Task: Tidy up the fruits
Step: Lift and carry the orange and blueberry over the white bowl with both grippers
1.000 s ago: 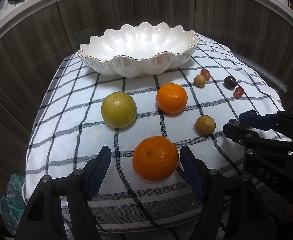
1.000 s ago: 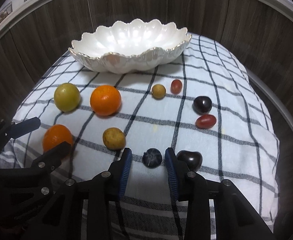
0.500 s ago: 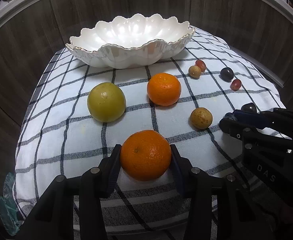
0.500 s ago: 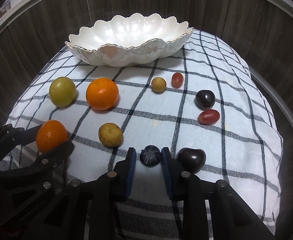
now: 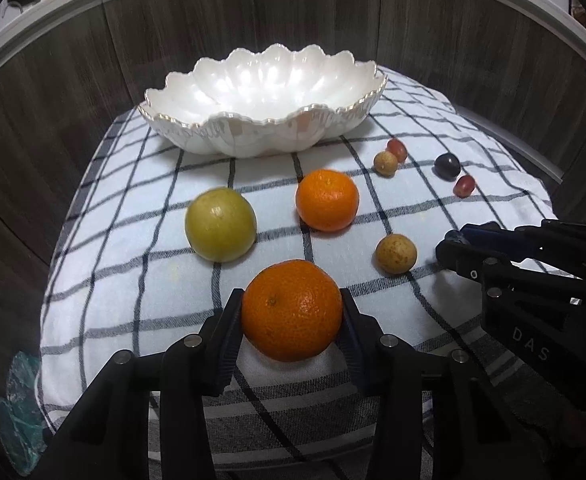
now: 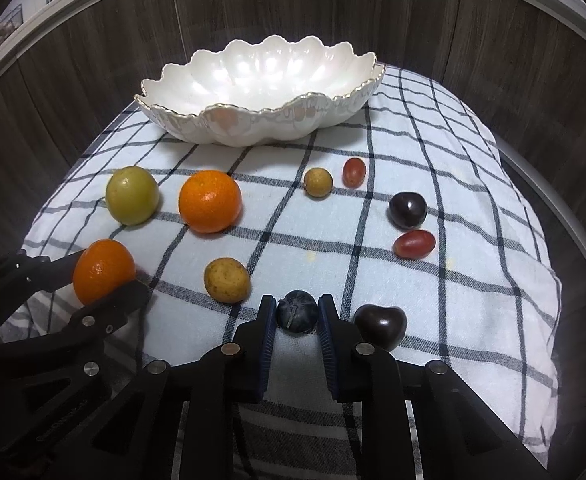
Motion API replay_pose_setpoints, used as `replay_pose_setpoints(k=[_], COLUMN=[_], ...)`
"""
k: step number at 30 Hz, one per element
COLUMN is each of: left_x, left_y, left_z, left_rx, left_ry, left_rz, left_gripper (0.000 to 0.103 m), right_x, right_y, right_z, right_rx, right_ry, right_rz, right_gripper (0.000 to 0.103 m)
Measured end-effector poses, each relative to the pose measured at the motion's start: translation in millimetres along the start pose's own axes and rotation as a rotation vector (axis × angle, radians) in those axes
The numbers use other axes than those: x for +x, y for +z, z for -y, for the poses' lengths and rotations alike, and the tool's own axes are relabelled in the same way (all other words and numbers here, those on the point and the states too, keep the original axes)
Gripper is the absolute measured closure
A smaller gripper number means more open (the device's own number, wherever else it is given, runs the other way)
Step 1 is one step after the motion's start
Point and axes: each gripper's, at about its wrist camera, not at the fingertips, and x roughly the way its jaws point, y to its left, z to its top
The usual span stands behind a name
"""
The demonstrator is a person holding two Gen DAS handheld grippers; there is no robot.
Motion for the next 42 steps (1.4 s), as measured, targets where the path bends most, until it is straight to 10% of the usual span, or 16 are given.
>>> replay_pose_setpoints(k=[42], left_x=[-13], left_y=[109], left_z=[-51], left_rx=[-0.106], left_ry=[0.061], left_rz=[0.099], left_gripper=[0.059], right_x=[-26], right_y=[117], right_z=[15], right_rx=[0.044], right_ry=[-0.003], right_rz=[0.183], right_gripper=[0.08])
